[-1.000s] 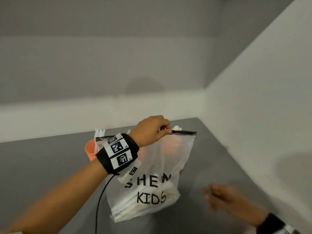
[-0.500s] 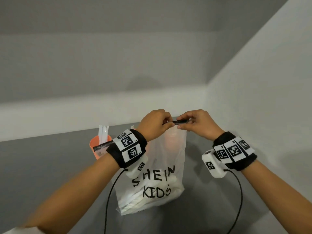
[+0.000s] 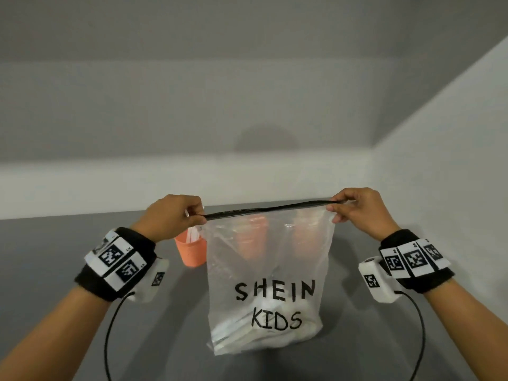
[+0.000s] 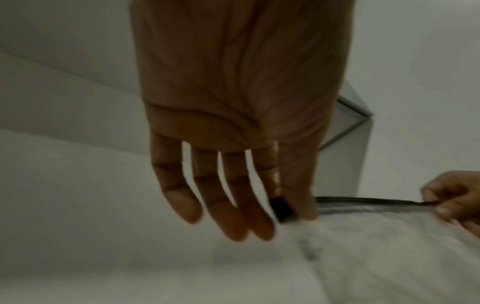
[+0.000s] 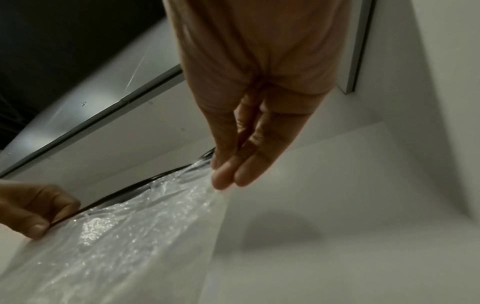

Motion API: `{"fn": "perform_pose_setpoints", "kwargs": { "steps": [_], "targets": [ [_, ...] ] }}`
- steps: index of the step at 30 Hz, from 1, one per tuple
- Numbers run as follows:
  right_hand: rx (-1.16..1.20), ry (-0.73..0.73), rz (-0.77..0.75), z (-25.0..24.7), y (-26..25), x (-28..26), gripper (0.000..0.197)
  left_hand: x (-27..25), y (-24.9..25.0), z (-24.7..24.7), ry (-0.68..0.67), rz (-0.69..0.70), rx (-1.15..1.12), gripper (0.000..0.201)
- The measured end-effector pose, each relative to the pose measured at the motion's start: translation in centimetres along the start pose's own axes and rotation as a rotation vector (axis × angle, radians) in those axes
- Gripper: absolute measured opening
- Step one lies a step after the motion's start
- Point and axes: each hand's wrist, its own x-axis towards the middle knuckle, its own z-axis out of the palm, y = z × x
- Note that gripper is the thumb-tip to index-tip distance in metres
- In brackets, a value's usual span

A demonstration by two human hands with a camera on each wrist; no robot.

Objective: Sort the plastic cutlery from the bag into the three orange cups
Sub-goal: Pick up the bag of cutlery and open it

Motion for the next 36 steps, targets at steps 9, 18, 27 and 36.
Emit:
{"fn": "perform_pose_setpoints", "kwargs": {
  "steps": [9,18,27,36],
  "targets": [
    [0.248,-0.123,0.094,0.5,-1.4,0.5,0.011,1.3,2.2,0.7,-0.056,0.088,-0.241,0.024],
    [0.055,-0.220,0.144,0.3,-1.1,0.5,0.017,2.5,3.0,2.2,-0.264,0.122,0.027,0.015],
    [0.316,-0.337,0.469,2.0,-0.5,-0.7,0.014,1.2,3.2,5.5,-0.075,-0.009,-0.180,0.023],
    [1.179,-0.290,0.744,5.1,0.9,-2.3,0.087,-0.8,2.2,13.3,-0.454,-0.250,0.063,0.027]
  ]
}}
